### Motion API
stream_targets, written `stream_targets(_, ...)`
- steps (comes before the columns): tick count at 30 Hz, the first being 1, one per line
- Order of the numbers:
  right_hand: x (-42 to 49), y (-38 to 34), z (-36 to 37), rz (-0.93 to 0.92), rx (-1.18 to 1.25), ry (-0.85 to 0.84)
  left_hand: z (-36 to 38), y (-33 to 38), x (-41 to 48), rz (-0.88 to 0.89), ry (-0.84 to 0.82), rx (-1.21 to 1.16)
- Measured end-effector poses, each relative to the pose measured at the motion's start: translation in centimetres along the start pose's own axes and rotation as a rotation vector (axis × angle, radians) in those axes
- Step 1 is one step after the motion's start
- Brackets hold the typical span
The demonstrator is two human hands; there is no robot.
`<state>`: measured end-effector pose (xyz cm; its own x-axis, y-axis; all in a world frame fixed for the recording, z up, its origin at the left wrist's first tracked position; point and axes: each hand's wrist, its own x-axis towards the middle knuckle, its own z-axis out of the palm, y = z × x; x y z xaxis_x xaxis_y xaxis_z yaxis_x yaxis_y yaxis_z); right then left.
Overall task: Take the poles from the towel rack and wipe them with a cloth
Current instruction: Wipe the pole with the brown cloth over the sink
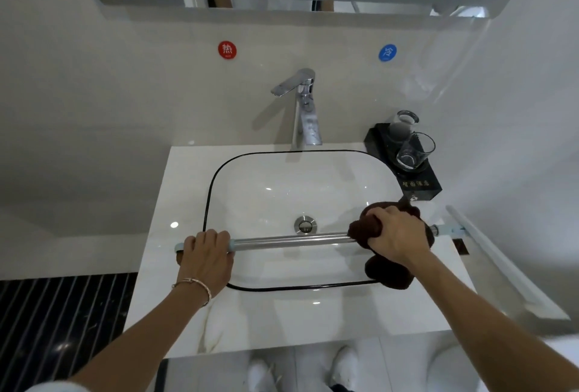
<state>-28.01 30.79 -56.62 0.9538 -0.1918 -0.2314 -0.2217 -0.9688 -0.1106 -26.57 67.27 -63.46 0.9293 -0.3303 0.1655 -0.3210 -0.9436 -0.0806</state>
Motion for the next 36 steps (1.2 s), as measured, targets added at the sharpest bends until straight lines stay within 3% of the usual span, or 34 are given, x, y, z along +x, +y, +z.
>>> stream_targets(4, -1.3, -5.5, 1.1, -0.082, -0.043, -0.025, 0.1, 0.0, -0.3, 0.004, 0.018, -0.031)
stream_targets(10, -2.4, -17.6, 4.2, -0.407, 0.037, -0.057, 0.1, 0.1, -1.0, 0.007, 0.024, -0.065)
stream_targets(13, -2.5, -20.0, 5.0, -0.482, 0.033, -0.029, -0.1, -0.4, -1.2, 0.043, 0.001, -0.049)
stream_targets(17, -2.4, -18.4, 4.7, -0.522, 0.008, -0.053, -0.4, -1.1, -1.3, 0.081, 0.001, -0.072)
stream_targets(21, -2.1, -13.3, 3.5, -0.435, -0.028, -0.045, -0.1, -1.9, -0.8, 0.063, -0.085, -0.094)
stream_targets(27, -2.5, -4.6, 2.9, -0.263, -0.088, 0.139, -2.0, -1.9, 1.9, 0.075, -0.282, -0.075)
stream_targets(32, -1.6, -4.9, 0.8, -0.198, -0.074, -0.093, -1.0, -1.8, 1.9, 0.118, -0.290, -0.056)
stream_targets(36, -0.7, -4.6, 0.1, -0.171, -0.117, -0.061, -0.8, -1.6, 1.5, 0.117, -0.242, -0.082)
